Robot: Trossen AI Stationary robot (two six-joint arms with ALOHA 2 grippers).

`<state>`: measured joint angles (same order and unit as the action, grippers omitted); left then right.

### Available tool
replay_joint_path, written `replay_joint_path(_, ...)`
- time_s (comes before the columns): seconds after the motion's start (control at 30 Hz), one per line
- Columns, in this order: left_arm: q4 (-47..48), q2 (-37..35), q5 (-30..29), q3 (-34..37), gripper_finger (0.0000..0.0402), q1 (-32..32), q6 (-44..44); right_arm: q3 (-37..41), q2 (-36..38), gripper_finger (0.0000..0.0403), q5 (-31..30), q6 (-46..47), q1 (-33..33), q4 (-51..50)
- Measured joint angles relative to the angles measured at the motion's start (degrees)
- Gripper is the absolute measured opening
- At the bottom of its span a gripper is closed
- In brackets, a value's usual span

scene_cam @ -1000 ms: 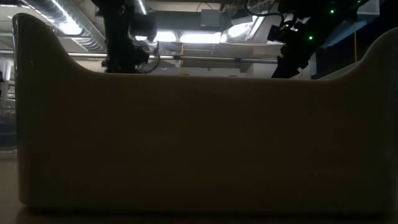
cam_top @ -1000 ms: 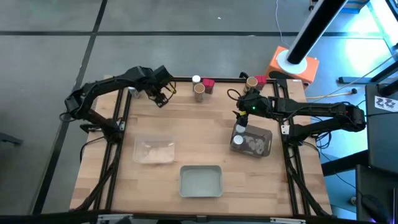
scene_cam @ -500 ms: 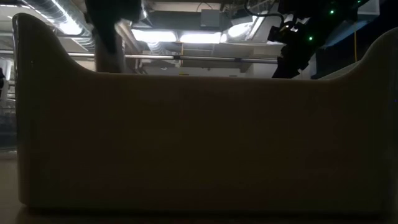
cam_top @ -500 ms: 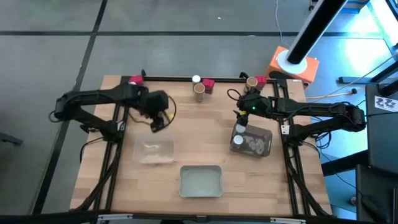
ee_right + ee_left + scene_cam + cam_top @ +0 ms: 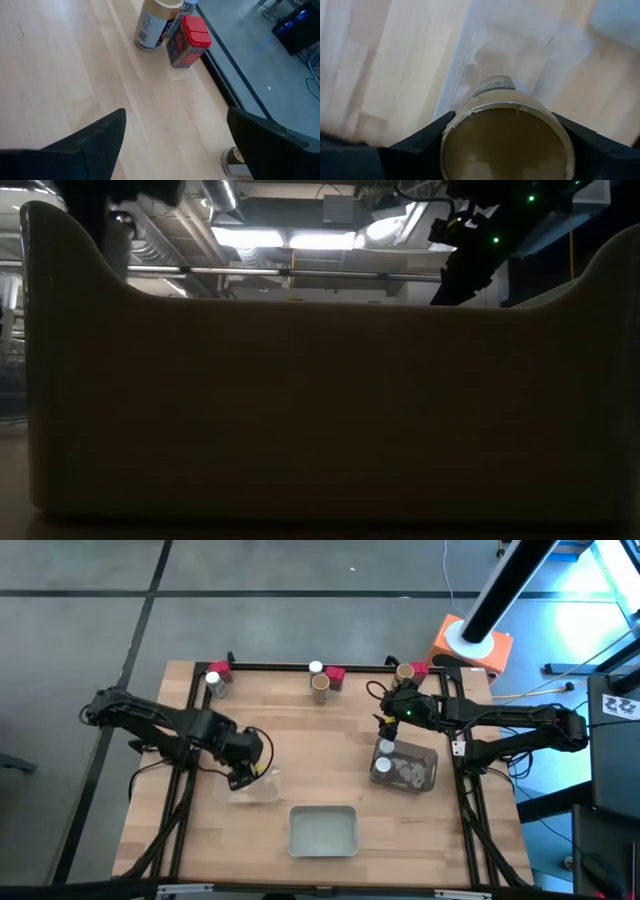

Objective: Sort spices by type
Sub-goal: Put the gold seasoning bottle into the transparent bin

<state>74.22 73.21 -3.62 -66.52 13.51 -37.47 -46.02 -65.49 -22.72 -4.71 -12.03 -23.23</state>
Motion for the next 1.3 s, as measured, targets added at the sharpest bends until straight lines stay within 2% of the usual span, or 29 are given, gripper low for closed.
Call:
replay_joint_path(0.37, -4.74, 0.02, -2.4, 12.45, 0.0262, 2.78, -4.81, 0.0, 0.0, 0.0347, 0.31, -0.03, 0.0, 0.91)
replay_joint_path(0.6, -7.7, 0.02, -3.46, 16.5, 0.0262, 2.76, -4.38, 0.0, 0.0, 0.0347, 0.83, 0.13, 0.0, 1.09)
replay_joint_path(0.73, -7.76, -0.04, -4.08, 16.71, 0.0263, 2.74, -4.53, 0.0, 0.0, 0.0347, 0.85, 0.13, 0.0, 1.88)
replay_joint_path(0.93, -7.36, -0.09, -4.07, 16.69, 0.0311, 2.73, -4.57, 0.0, 0.0, 0.0347, 1.38, 0.11, 0.02, 2.35)
replay_joint_path(1.07, -7.22, -0.09, -4.06, 16.42, 0.0321, 2.67, -4.16, 0.0, 0.0, 0.0347, 1.36, 0.11, 0.02, 2.34)
replay_joint_path(1.3, -7.17, -0.11, -4.23, 10.64, 0.0325, 2.17, -0.58, 0.0, 0.0, 0.0347, 1.36, -0.15, 0.02, 2.31)
